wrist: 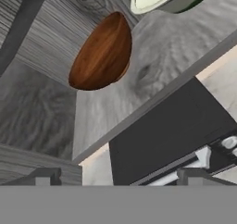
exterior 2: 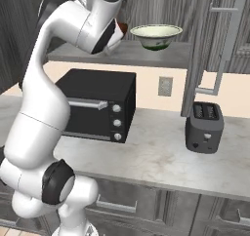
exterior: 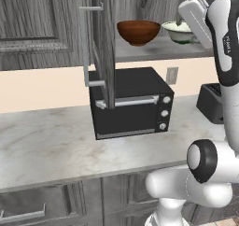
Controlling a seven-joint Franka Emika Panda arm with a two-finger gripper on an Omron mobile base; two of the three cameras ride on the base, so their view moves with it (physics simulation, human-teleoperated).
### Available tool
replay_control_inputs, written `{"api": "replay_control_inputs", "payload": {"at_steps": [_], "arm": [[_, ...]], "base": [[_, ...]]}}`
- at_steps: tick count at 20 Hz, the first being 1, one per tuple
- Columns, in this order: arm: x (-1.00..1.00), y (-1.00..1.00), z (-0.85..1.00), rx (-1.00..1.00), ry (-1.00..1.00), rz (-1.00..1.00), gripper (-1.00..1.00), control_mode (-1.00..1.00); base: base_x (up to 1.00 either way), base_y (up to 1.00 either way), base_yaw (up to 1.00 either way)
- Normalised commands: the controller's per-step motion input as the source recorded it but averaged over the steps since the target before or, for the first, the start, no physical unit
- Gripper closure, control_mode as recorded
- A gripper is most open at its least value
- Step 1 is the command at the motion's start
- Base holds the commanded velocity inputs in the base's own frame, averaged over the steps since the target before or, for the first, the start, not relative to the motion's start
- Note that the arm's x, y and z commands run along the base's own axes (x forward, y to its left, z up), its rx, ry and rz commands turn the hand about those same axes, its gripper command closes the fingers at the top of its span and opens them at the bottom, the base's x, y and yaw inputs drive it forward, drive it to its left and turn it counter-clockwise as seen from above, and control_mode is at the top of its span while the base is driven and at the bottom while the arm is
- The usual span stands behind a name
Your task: Move the bowls from the cabinet to the plates on the dining table.
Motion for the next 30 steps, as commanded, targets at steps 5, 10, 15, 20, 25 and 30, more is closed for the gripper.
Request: {"api": "replay_control_inputs", "payload": {"at_steps": [5,10,15,20,25,30], "arm": [[0.21,0.0,-0.35,0.0,0.0,0.0,-1.0,-1.0],[0.21,0.0,-0.25,0.0,-0.01,0.0,-1.0,-1.0],[0.22,0.03,0.0,0.0,0.0,0.0,-1.0,-1.0],[0.3,0.06,0.15,0.0,0.0,0.0,-1.0,-1.0],[0.4,0.01,0.01,0.0,0.0,0.0,-1.0,-1.0],[0.37,0.0,0.0,0.0,0.0,0.0,-1.0,-1.0]], "base": [[0.0,0.0,0.0],[0.0,0.0,0.0],[0.0,0.0,0.0],[0.0,0.0,0.0],[0.0,0.0,0.0],[0.0,0.0,0.0]]}}
